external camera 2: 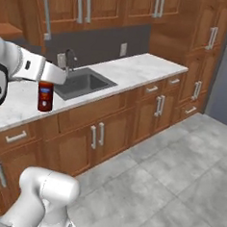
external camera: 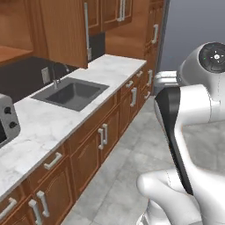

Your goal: Move the condiment bottle and mayonnaise from the cabinet to the dining counter.

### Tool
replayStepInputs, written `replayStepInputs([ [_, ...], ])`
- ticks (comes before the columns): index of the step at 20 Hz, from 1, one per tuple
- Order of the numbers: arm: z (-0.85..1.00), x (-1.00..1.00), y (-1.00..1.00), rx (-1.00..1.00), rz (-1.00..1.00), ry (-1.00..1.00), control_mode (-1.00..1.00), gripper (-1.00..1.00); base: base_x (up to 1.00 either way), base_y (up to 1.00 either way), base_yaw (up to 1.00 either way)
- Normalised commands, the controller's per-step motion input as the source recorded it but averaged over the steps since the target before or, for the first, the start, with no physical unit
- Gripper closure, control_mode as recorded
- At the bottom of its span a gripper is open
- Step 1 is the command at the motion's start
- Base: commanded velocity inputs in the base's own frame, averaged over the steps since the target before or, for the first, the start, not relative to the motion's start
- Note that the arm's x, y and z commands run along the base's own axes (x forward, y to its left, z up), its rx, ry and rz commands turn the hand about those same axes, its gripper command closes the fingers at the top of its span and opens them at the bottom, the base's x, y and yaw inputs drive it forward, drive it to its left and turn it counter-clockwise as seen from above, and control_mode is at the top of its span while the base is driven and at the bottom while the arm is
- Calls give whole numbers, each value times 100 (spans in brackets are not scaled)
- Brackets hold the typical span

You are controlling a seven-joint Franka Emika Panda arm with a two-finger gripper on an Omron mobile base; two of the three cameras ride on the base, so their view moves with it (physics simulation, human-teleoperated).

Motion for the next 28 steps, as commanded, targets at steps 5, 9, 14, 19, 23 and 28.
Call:
replayStepInputs([
  [5,0,0,0,0,0,0,100,100,0,-33,-56],
  [9,0,0,0,0,0,0,100,100,0,-34,-53],
  [14,0,0,0,0,0,0,100,100,0,-31,-52],
  [19,0,0,0,0,0,0,100,100,0,-34,-53],
  [23,0,0,0,0,0,0,100,100,0,-38,-53],
  [28,0,0,0,0,0,0,100,100,0,-36,-53],
])
